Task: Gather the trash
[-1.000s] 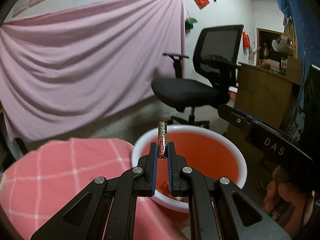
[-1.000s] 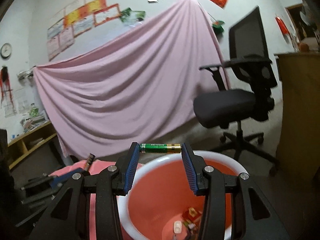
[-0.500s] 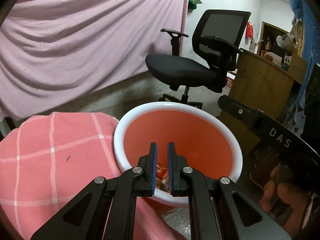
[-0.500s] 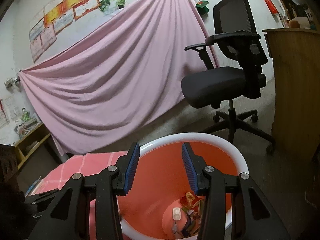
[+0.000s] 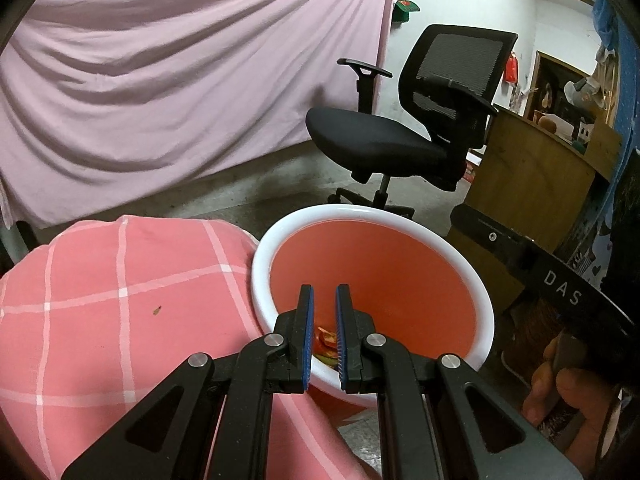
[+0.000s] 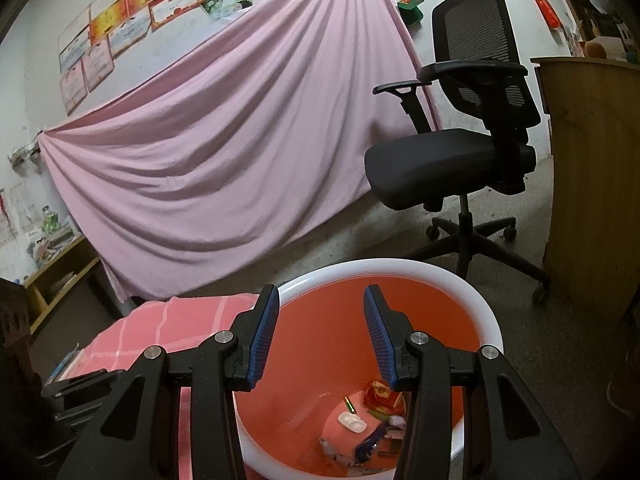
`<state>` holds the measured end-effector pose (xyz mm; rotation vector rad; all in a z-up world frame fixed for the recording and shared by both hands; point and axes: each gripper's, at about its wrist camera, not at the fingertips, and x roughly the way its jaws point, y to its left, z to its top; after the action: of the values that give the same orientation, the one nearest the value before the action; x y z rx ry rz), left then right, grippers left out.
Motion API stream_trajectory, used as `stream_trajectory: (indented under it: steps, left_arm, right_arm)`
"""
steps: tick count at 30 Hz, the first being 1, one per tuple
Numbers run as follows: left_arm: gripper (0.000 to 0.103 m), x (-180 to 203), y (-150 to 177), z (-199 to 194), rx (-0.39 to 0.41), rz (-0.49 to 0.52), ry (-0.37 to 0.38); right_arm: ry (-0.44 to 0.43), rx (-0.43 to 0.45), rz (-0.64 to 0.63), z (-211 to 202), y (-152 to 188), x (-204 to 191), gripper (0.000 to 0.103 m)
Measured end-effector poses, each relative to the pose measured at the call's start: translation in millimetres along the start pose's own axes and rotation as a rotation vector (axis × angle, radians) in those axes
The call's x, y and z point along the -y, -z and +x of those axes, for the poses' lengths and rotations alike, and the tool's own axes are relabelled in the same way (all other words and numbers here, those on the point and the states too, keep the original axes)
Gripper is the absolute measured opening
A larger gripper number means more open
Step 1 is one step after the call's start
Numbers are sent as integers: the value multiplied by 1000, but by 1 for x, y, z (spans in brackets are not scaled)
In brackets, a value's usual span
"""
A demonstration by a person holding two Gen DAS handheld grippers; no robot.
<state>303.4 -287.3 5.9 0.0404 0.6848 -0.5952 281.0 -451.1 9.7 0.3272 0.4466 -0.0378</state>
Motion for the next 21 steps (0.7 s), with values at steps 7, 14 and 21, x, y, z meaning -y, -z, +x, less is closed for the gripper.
stream_trajectory:
  steps: [7, 14, 21]
  left_arm:
    - [8, -9, 4, -16, 9, -14, -25]
    - [8, -25, 12, -49, 35, -35, -83]
    - [30, -44, 28, -94, 81, -47, -149]
  right_arm:
    - [-5, 3, -30, -2, 1, -8, 42]
    - [-29, 19, -98, -14, 7, -35, 45]
    - [-47, 50, -157, -26, 17, -68, 50]
